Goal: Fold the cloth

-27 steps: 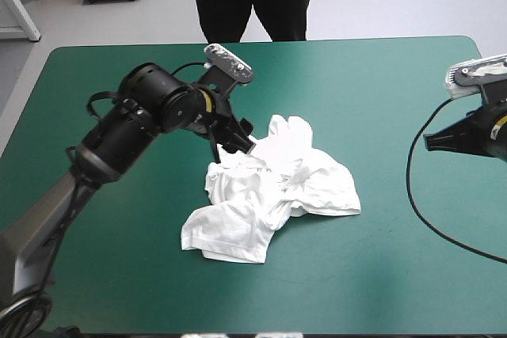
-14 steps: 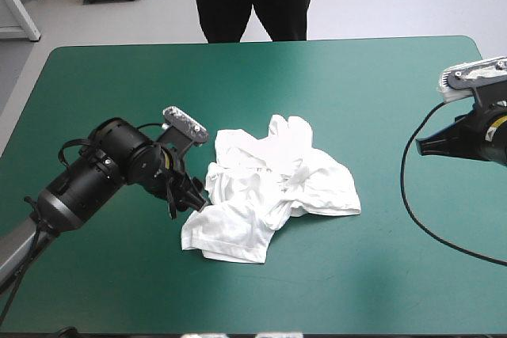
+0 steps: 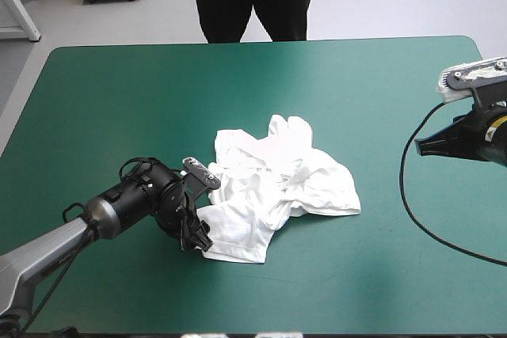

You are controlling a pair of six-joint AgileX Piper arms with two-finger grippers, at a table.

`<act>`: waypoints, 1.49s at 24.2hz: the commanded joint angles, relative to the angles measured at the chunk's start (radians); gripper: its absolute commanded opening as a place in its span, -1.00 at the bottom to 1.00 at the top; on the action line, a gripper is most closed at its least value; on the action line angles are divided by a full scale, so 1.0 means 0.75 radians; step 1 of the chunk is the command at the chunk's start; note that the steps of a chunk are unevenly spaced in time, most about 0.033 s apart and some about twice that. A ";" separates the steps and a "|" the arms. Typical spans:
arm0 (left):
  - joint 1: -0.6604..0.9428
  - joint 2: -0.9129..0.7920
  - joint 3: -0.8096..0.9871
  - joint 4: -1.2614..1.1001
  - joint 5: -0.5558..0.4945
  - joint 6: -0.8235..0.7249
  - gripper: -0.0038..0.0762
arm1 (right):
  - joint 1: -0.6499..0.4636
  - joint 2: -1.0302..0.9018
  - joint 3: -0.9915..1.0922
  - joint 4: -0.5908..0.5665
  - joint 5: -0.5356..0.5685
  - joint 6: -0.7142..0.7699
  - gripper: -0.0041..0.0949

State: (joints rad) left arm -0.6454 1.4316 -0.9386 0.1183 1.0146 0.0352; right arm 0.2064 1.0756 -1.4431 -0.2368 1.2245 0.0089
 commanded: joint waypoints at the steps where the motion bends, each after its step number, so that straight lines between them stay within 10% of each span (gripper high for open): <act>1: 0.000 0.038 -0.024 -0.002 -0.075 0.015 0.46 | -0.009 -0.012 -0.040 -0.019 -0.058 -0.012 -0.69; 7: 0.000 0.183 -0.024 -0.125 -0.108 0.135 0.35 | -0.009 -0.012 -0.040 -0.022 -0.030 -0.012 -0.69; 12: 0.000 0.218 -0.022 -0.276 -0.136 0.224 -0.92 | -0.009 -0.009 -0.040 -0.019 0.007 0.038 -0.69; 17: 0.000 0.220 -0.022 -0.298 -0.139 0.230 -0.92 | -0.009 0.064 -0.037 0.137 0.032 0.029 -0.45; 20: 0.000 0.220 -0.022 -0.298 -0.139 0.230 -0.92 | -0.009 0.190 -0.037 0.298 0.032 0.019 0.28; 23: 0.000 0.220 -0.022 -0.298 -0.139 0.230 -0.93 | -0.009 0.310 -0.037 0.291 0.032 0.019 0.57; 36: 0.000 0.220 -0.022 -0.281 -0.134 0.230 -0.93 | -0.006 0.573 0.243 0.529 -0.105 -0.130 0.37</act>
State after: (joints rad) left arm -0.6390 1.5867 -0.9580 -0.0696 0.9879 0.2089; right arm 0.2064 1.5209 -1.2807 0.0993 1.2065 -0.0500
